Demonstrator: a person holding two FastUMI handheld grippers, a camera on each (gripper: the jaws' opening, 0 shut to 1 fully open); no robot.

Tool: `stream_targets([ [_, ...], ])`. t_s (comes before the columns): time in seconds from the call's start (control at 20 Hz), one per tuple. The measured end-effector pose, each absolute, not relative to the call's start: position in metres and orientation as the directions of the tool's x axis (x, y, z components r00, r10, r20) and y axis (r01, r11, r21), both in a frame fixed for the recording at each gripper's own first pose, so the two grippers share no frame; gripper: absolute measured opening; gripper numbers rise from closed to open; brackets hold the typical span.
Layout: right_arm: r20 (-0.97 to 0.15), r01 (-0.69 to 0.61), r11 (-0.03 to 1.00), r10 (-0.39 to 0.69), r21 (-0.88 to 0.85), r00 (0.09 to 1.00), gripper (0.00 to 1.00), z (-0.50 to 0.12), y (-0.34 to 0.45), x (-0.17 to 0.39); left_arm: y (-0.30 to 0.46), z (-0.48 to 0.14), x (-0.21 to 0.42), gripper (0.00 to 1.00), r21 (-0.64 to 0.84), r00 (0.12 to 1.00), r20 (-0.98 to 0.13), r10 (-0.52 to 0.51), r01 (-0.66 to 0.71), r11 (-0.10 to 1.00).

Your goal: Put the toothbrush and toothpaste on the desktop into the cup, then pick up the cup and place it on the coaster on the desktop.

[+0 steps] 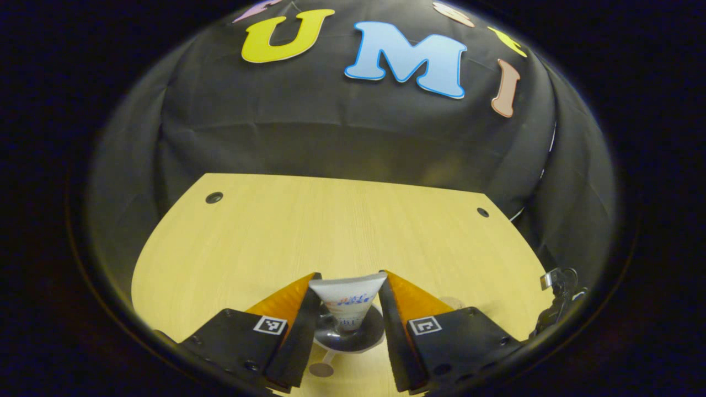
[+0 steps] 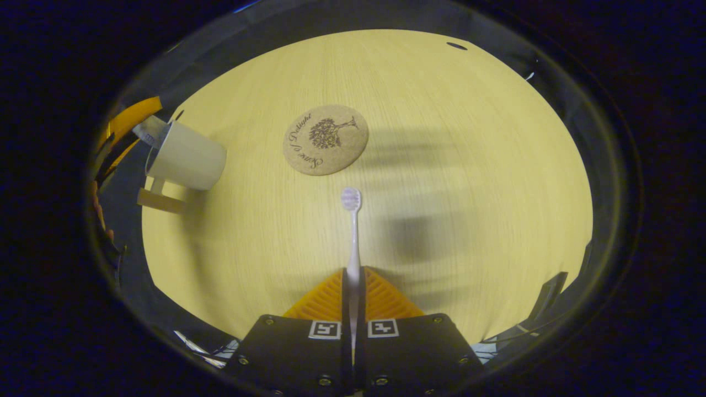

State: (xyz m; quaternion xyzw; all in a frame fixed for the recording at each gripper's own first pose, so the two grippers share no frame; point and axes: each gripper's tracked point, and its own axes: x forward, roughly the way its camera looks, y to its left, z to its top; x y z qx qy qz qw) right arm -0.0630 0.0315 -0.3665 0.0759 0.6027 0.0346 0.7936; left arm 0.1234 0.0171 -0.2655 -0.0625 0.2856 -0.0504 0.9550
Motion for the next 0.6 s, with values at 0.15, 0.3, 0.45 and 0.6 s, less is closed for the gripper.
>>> stream_targets([
  [0.15, -0.948, 0.029, 0.987, 0.141, 0.156, 0.284, 0.04, -0.364, 0.031, -0.063, 0.018, -0.259, 0.117, 0.73, -0.146, 0.837, -0.531, -0.13, 0.061, 0.987],
  [0.3, -0.934, 0.034, 0.984, 0.158, 0.178, 0.321, 0.04, -0.353, 0.035, -0.054, 0.023, -0.25, 0.106, 0.69, -0.133, 0.848, -0.515, -0.122, 0.062, 0.989],
  [0.45, -0.908, 0.032, 0.98, 0.168, 0.195, 0.384, 0.03, -0.329, 0.04, -0.033, 0.026, -0.239, 0.096, 0.65, -0.125, 0.855, -0.505, -0.119, 0.064, 0.99],
  [0.6, -0.872, 0.01, 0.978, 0.179, 0.206, 0.455, 0.04, -0.299, 0.052, -0.004, 0.032, -0.235, 0.085, 0.65, -0.132, 0.859, -0.499, -0.113, 0.053, 0.99],
])
